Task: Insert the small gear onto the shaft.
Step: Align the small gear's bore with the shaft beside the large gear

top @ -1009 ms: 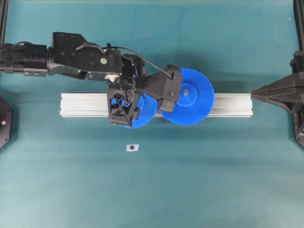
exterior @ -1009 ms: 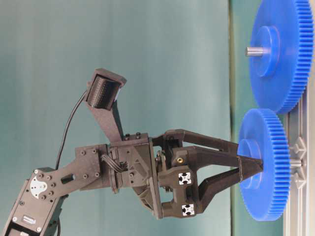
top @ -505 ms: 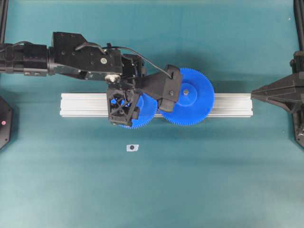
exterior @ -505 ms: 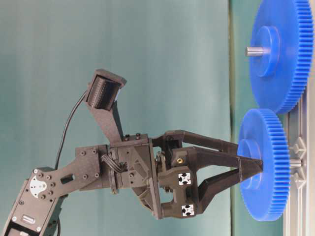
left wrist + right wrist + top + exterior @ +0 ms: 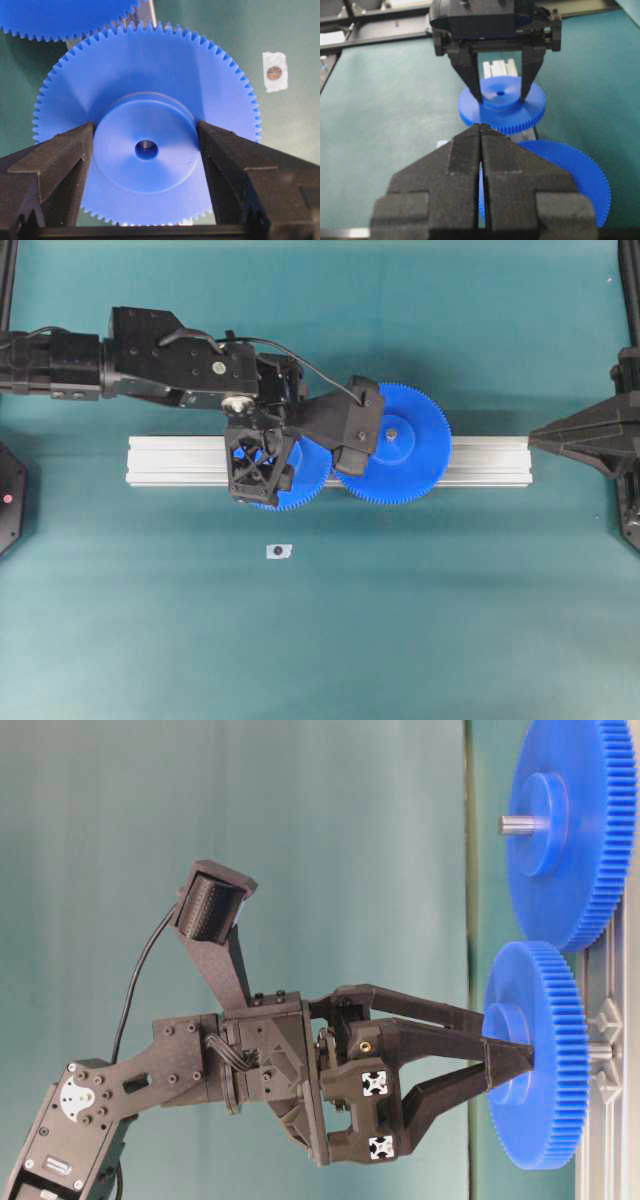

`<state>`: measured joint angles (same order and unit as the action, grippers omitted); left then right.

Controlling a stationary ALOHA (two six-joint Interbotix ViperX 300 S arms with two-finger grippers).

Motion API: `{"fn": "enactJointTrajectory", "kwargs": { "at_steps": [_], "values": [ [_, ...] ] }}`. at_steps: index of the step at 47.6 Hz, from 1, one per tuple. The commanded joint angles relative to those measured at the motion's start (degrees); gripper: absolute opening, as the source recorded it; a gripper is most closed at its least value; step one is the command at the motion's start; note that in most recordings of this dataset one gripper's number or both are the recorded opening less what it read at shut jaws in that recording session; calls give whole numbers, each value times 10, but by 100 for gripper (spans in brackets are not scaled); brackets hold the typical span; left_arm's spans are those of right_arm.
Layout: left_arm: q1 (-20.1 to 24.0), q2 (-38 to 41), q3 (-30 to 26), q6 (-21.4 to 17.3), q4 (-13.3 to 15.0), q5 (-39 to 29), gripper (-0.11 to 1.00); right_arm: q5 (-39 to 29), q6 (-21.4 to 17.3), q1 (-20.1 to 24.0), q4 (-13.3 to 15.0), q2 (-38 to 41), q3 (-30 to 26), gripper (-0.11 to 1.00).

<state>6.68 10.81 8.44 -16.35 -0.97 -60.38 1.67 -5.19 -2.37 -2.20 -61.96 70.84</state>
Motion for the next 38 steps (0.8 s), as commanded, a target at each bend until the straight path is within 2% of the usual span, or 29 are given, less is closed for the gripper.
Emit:
{"fn": "enactJointTrajectory", "kwargs": {
  "at_steps": [1, 7, 12, 14, 38],
  "values": [
    [14, -10, -9, 3, -4, -11, 69, 4, -5, -1, 0, 4, -10, -1],
    [11, -11, -10, 3, -3, -11, 70, 3, -5, -1, 0, 4, -10, -1],
    [5, -12, -11, 3, -4, -11, 89, 3, -5, -1, 0, 3, -10, -1],
    [4, -12, -13, 3, -4, -11, 91, 4, -5, -1, 0, 4, -9, -1],
    [4, -12, -17, 4, -3, -11, 90, 4, -5, -1, 0, 2, -10, -1]
  ]
}}
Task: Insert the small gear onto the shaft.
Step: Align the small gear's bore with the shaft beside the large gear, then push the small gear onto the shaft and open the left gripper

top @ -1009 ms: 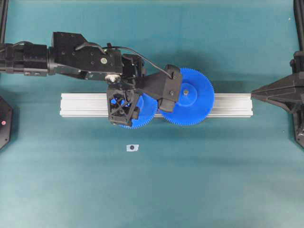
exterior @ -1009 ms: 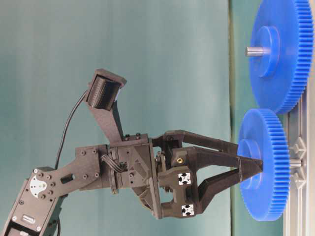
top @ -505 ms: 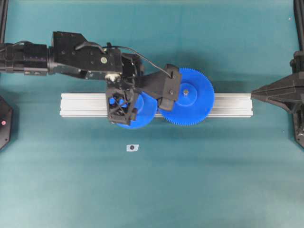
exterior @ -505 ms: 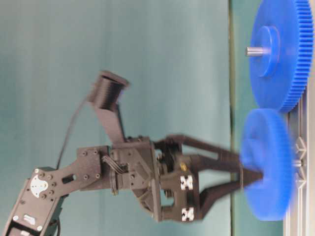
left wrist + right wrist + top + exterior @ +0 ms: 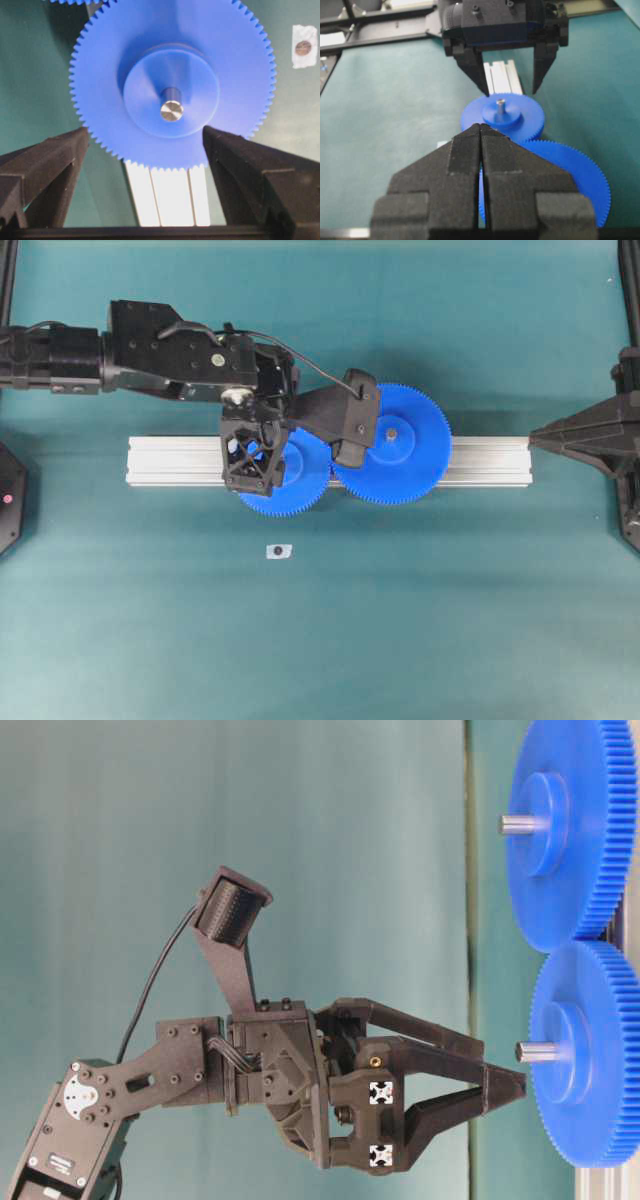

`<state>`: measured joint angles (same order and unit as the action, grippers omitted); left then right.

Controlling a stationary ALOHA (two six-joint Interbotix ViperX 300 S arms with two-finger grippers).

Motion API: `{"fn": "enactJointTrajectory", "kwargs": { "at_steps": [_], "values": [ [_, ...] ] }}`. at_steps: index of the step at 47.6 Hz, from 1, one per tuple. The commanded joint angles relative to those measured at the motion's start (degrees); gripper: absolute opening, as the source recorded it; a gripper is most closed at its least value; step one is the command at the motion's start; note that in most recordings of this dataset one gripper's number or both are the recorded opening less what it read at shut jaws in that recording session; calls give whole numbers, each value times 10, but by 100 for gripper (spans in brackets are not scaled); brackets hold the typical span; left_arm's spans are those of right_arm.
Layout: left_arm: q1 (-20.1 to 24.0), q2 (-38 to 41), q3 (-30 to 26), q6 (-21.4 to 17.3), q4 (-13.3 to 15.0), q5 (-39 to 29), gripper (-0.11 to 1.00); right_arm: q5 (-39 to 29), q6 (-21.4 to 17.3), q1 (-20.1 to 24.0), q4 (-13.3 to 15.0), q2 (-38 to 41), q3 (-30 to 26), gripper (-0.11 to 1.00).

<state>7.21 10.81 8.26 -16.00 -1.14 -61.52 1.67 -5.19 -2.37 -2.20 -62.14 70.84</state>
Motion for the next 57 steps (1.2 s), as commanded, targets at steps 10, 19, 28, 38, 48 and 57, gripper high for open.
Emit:
{"fn": "enactJointTrajectory", "kwargs": {
  "at_steps": [10, 19, 28, 38, 48, 57],
  "values": [
    [-2, -12, -16, 2, -1, 0, 90, 3, -5, -1, 0, 3, -10, -1],
    [-2, -13, -16, 15, -1, 1, 90, 3, -6, -1, 0, 4, -9, -1],
    [-2, -16, -16, 20, -2, 4, 90, 4, -6, -1, 0, 3, -9, -1],
    [-3, -24, -16, 25, -1, 4, 90, 4, -6, -1, 0, 4, -9, -1],
    [-3, -41, -16, 37, -1, 2, 90, 3, -6, -1, 0, 4, -10, -1],
    [-3, -63, -16, 41, -1, -11, 90, 3, -6, -1, 0, 4, -11, -1]
  ]
}}
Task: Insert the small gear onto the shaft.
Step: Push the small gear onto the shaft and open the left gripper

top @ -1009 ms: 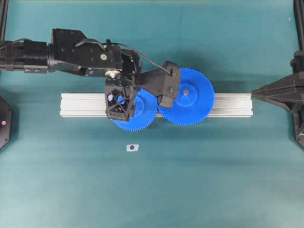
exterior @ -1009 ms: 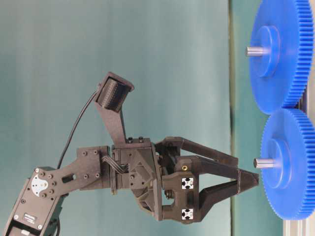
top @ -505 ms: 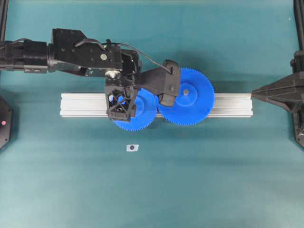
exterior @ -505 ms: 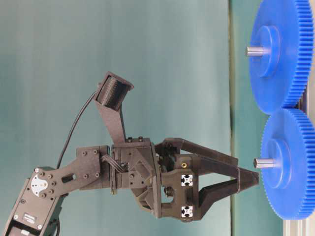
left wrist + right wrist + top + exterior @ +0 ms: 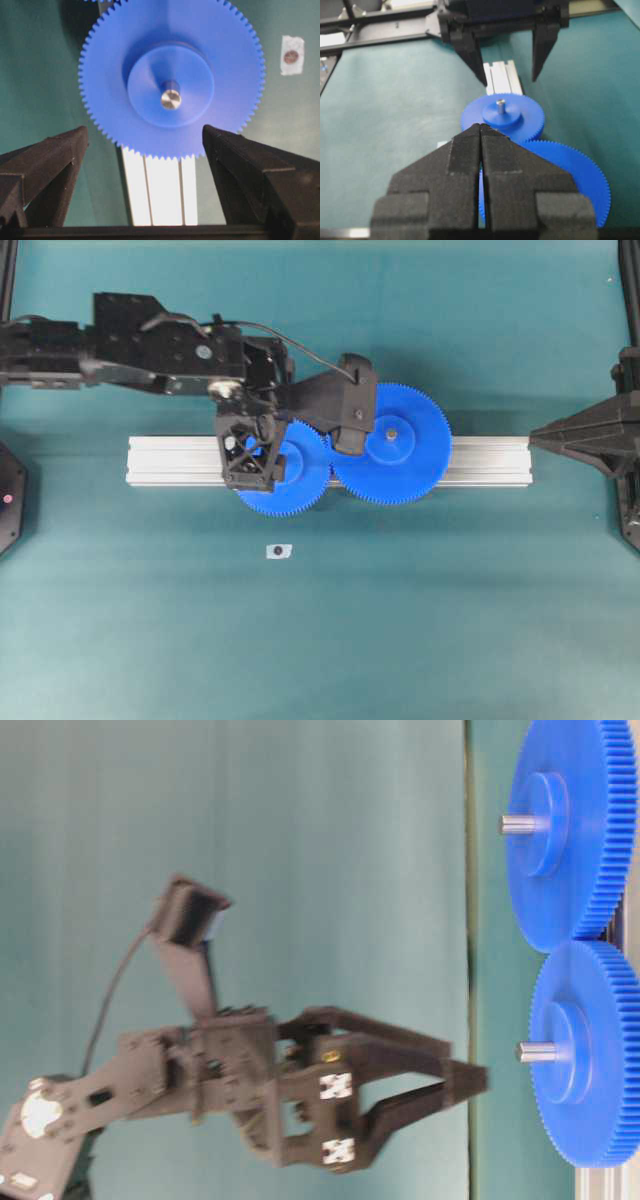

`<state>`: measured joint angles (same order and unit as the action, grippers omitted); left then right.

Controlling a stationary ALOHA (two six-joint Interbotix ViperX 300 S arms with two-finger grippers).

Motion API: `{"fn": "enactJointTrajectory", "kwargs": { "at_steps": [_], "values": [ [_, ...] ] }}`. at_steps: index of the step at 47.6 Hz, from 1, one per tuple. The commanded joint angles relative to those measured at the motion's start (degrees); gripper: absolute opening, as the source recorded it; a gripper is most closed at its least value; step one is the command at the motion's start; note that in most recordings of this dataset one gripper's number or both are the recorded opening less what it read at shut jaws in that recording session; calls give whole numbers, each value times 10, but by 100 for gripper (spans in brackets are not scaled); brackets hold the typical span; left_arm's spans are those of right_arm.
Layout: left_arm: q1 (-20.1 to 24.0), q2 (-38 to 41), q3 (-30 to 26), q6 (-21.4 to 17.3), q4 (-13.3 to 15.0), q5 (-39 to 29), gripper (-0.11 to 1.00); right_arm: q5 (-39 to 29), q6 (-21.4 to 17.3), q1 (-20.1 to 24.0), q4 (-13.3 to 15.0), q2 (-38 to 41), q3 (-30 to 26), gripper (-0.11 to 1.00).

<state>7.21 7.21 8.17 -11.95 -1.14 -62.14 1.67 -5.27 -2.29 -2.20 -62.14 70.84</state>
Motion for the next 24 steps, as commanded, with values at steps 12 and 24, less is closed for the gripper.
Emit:
{"fn": "enactJointTrajectory", "kwargs": {
  "at_steps": [12, 24],
  "values": [
    [-2, -55, -16, 13, -1, -14, 90, 3, -5, -2, 0, 4, -9, -1],
    [-2, -82, -16, 33, -2, -14, 90, 3, -6, -2, 0, 3, -9, -1]
  ]
}}
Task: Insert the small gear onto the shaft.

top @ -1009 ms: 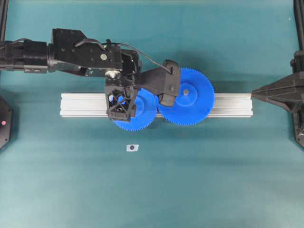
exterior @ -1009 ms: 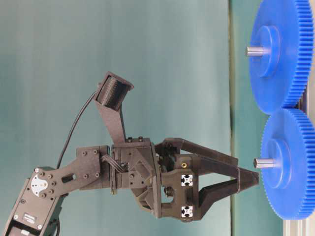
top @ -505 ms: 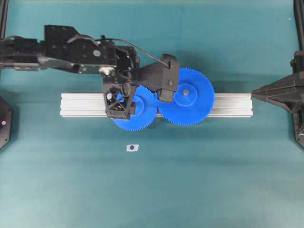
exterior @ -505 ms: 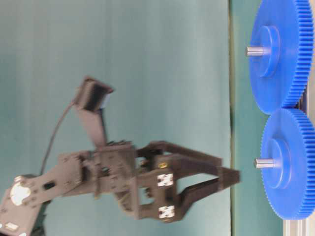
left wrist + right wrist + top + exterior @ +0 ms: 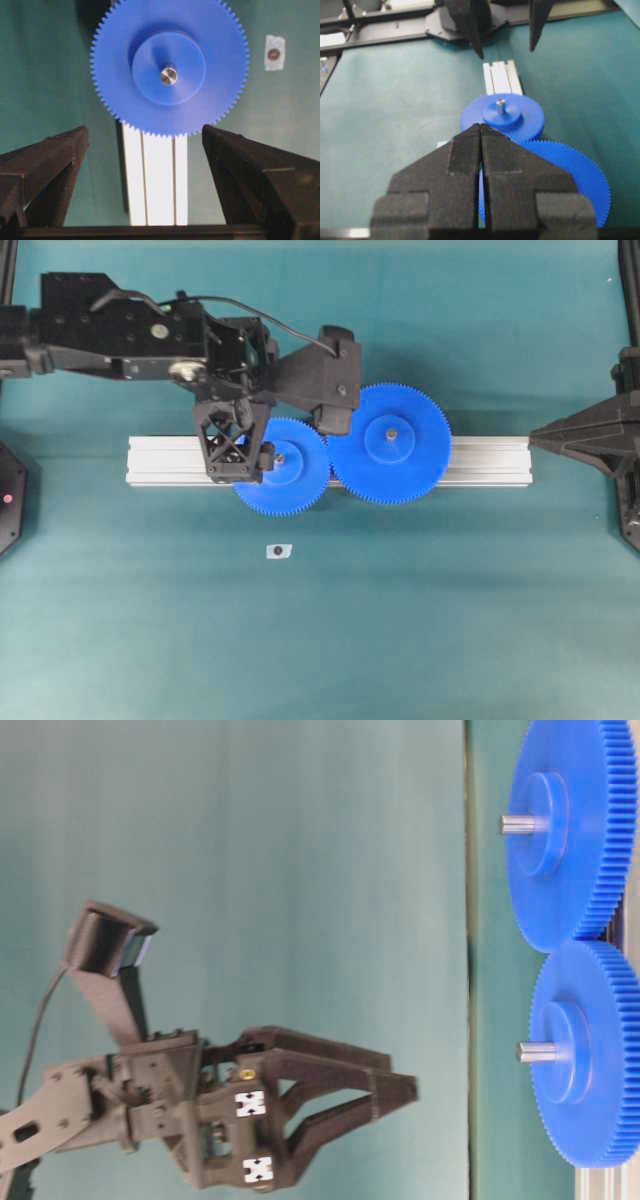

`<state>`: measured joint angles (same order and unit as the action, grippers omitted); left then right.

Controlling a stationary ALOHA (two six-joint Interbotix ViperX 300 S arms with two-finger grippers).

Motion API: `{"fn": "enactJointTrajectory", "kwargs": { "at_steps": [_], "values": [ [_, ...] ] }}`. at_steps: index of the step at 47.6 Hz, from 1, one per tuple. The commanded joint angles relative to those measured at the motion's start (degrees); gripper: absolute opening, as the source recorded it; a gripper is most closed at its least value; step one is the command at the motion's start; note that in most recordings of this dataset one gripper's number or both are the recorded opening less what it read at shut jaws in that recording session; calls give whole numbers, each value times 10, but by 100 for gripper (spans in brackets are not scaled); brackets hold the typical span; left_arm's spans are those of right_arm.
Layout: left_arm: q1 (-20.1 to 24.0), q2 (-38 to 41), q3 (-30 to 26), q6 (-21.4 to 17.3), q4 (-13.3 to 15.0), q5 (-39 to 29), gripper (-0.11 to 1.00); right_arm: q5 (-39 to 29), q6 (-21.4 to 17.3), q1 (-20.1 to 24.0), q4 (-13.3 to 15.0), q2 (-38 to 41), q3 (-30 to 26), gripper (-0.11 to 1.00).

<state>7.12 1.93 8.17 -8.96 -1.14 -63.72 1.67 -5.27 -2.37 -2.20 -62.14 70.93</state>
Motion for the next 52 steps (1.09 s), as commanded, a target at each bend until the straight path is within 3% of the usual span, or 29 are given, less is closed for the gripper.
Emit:
{"fn": "enactJointTrajectory", "kwargs": {
  "at_steps": [1, 52],
  "values": [
    [-2, -32, -16, 3, -1, 2, 90, 4, -6, -1, 0, 4, -10, -1],
    [-16, -64, -9, 50, -1, 23, 90, -12, -12, -1, 0, -7, -7, -1]
  ]
}}
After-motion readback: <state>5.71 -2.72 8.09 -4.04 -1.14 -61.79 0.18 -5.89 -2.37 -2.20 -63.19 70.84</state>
